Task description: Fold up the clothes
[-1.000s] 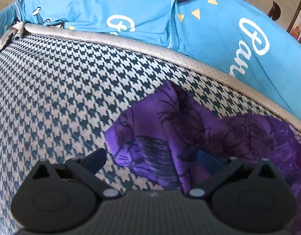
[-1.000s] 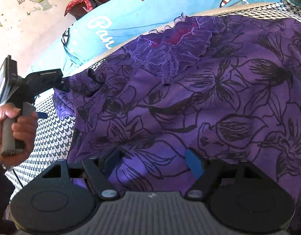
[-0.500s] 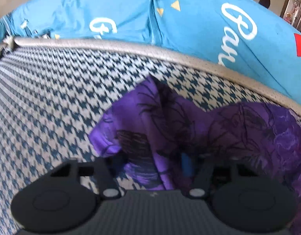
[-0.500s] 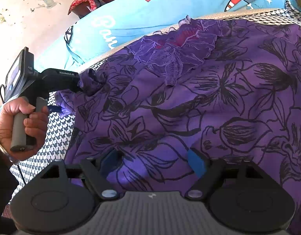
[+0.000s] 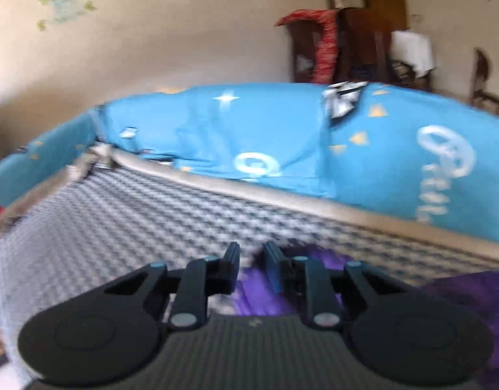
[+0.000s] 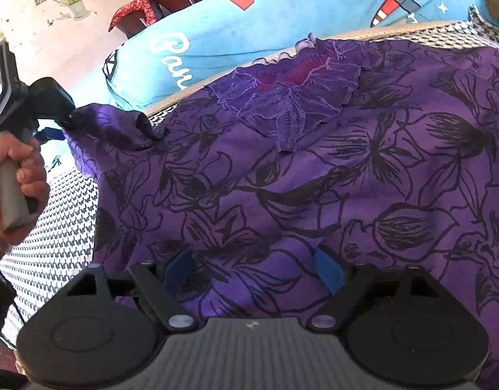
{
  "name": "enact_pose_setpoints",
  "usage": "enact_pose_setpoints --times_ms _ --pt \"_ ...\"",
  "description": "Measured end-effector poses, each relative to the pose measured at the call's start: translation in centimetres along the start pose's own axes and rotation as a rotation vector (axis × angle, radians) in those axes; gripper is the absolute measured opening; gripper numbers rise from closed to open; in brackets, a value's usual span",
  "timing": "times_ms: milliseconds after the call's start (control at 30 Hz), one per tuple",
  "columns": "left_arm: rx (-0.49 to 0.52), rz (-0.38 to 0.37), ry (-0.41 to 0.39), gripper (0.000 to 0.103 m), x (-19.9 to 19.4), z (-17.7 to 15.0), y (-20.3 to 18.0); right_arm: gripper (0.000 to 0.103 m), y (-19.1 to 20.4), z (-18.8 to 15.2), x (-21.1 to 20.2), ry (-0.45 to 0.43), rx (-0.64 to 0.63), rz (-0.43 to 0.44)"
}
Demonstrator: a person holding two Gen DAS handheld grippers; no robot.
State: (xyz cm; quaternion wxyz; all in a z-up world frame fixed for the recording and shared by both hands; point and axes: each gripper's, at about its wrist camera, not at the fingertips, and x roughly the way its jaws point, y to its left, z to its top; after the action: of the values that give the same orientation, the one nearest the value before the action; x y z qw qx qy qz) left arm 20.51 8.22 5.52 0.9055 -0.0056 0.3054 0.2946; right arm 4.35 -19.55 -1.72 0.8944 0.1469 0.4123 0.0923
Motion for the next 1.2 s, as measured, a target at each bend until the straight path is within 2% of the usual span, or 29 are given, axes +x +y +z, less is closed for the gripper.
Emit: enact_pose_setpoints --times_ms 33,133,200,300,400,467,600,767,933,1200 --pt "0.002 0.029 0.013 0.019 0.7 -0.1 0.5 0.086 0.1 0.0 0.0 0.0 -0.004 -0.002" --pt "-0.037 0.07 0.116 0.019 2.9 -0.8 2.9 0.087 0.2 0.0 0.1 0.0 -0.007 -0.002" --pt "-0.071 0.016 0.148 0.022 3.5 -1.1 4.4 0.087 0.2 0.0 0.2 0.0 -0.007 -0.003" --pt "-0.082 -0.056 0.126 0.036 2.9 -0.8 5.5 0.089 0.4 0.0 0.1 0.0 -0.016 -0.007" --pt "-0.055 -0.125 0.069 0.046 1.3 -0.4 5.6 0.091 0.7 0.0 0.2 0.004 -0.046 -0.015" --pt "-0.037 -0.2 0.053 0.053 0.3 -0.2 5.3 0.091 0.9 -0.1 0.3 0.003 -0.058 -0.019" --pt "0.054 -0.273 0.036 0.064 -1.5 -0.5 3.0 0.093 1.0 -0.2 0.4 0.003 -0.067 -0.021" --pt "0.091 -0.392 0.063 0.065 -3.4 -1.0 0.9 0.093 1.1 -0.2 0.4 0.003 -0.072 -0.02" --pt "0.064 -0.542 0.152 0.065 -3.5 -1.6 -0.6 0.094 1.1 -0.2 0.4 0.004 -0.076 -0.021" --pt "0.082 -0.58 0.252 0.065 -2.1 -2.9 -4.1 0.094 1.2 -0.3 0.4 0.004 -0.075 -0.019"
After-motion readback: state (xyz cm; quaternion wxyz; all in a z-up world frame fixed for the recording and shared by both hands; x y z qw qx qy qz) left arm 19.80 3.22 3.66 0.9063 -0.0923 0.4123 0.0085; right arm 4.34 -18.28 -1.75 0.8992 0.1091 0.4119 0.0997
